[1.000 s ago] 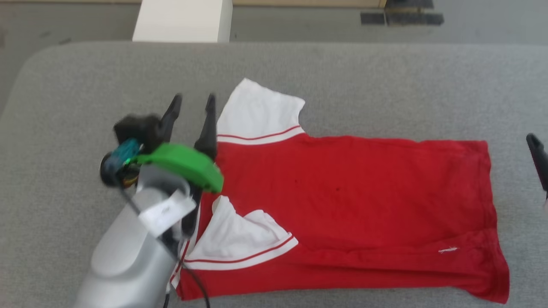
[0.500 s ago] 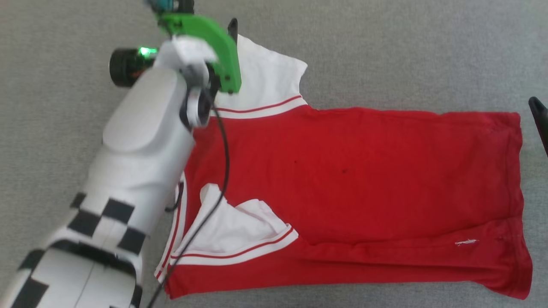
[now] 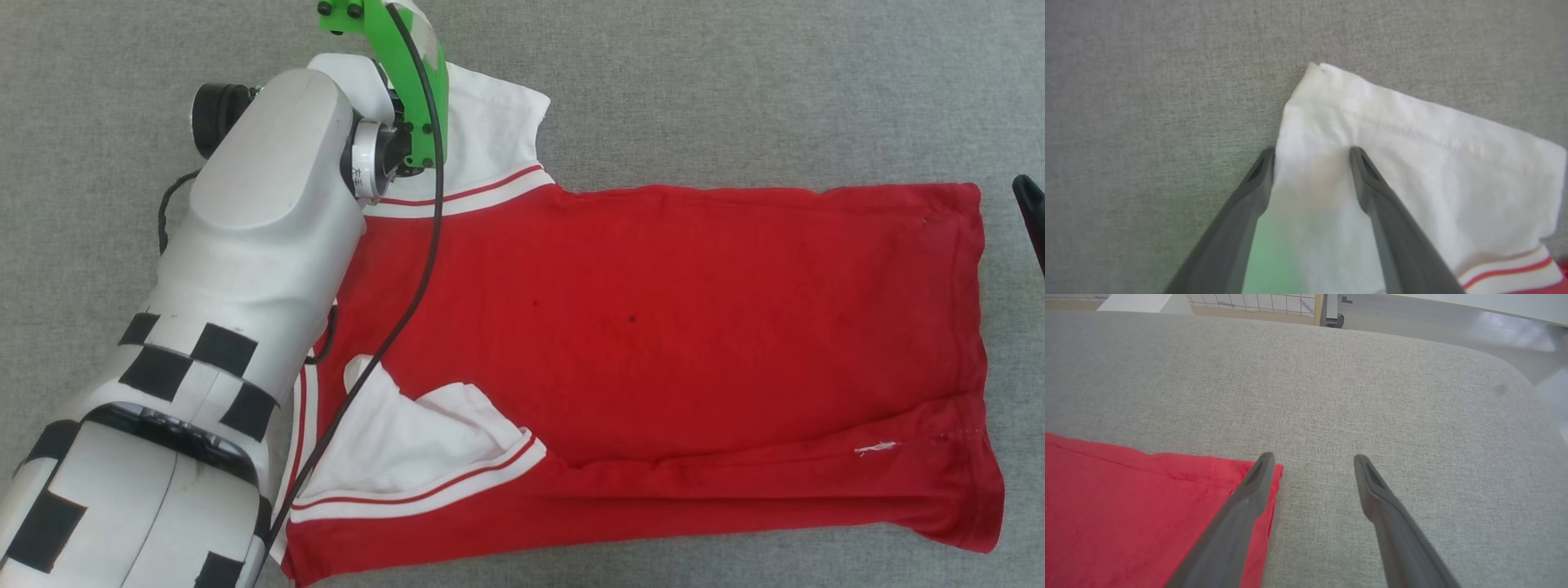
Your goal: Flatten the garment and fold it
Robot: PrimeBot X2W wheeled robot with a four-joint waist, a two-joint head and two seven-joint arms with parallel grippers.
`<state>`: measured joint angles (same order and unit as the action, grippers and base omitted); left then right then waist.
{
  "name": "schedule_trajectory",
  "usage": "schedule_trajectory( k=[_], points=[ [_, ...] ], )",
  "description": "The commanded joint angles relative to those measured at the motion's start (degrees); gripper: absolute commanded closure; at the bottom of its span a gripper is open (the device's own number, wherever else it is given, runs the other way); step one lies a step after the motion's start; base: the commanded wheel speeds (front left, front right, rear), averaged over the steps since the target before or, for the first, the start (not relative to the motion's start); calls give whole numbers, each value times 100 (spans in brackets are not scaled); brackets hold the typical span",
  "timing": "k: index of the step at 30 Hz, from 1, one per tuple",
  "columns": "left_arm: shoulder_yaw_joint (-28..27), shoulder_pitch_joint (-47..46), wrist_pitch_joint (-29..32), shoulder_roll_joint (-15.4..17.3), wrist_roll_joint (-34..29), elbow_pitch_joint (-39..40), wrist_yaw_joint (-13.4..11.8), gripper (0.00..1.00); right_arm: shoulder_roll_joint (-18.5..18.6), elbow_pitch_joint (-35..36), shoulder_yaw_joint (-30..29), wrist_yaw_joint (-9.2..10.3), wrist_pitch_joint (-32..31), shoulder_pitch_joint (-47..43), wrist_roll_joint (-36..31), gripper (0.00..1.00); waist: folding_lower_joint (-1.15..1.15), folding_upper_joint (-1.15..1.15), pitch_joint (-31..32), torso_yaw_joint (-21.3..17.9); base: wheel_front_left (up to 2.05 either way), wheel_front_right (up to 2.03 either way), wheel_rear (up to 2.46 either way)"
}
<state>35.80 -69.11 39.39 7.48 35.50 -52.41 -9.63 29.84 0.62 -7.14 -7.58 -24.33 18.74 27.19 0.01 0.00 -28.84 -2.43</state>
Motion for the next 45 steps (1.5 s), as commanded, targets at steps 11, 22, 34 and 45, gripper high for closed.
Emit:
schedule_trajectory(
  k=[11,22,34,45],
  points=[
    [-335,354,-829,56,419,468,174,100,106,132,-62,9,-255,-162,-43,0,-1,0,149,118,0,0,0],
    [-298,545,-858,204,444,1379,174,100,658,126,906,9,-2191,460,-105,0,-1,0,188,328,0,0,0],
    [-238,835,-628,376,458,2175,-56,100,981,-618,2069,9,-3103,970,-200,0,-1,0,33,527,0,0,0],
    [-395,1215,-660,544,726,2799,-18,100,946,-720,1957,9,-2509,1057,175,100,-1,0,352,512,0,0,0]
  ],
)
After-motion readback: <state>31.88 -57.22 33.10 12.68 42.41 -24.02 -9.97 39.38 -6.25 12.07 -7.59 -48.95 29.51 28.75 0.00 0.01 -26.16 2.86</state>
